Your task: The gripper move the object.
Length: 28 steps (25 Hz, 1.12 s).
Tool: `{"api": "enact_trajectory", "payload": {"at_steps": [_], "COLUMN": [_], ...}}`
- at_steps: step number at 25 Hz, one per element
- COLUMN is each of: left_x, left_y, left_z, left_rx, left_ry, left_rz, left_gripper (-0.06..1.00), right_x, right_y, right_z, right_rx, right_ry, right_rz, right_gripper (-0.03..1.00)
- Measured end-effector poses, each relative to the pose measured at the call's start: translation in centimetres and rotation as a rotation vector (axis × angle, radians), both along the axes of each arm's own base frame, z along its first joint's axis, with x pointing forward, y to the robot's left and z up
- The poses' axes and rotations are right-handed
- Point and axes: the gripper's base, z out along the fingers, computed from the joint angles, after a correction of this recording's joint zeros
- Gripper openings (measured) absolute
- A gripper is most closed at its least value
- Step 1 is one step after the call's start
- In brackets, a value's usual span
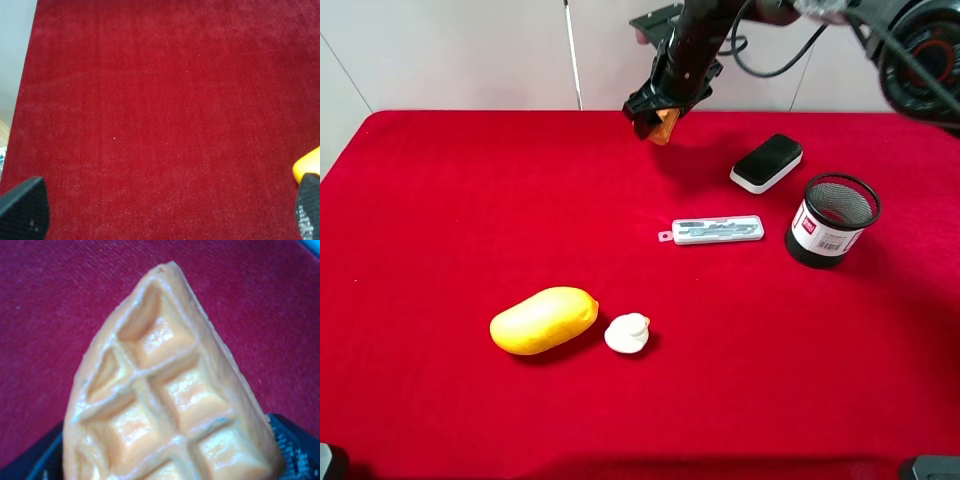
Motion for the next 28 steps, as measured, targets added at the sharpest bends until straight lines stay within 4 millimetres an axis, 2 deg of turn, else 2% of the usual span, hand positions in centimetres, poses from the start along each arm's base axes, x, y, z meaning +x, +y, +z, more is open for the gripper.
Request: {"api": "enact_trajectory", "payload": {"at_steps": [13, 18, 28], "left_x": [0.0, 0.0, 0.0], "left_y": [0.0, 0.0, 0.0], "left_z": [0.0, 0.0, 0.0], "left_rx": [0.000, 0.000, 0.000], "left_ry": [0.000, 0.000, 0.000], "left_rz": [0.000, 0.000, 0.000], "left_gripper": [0.97, 0.97, 0.97], "right_x": [-2.3, -3.8, -8.8], "right_y": [-1.2, -2.0, -4.8], "right_z": [6.9, 8.0, 9.6], "right_rx": [-0.029, -0.047, -0.059], "right_ry": [0.031, 0.053, 0.065], "right_rz": [0.044, 0.062, 0.058], "right_gripper": [0.54, 0.54, 0.54]}}
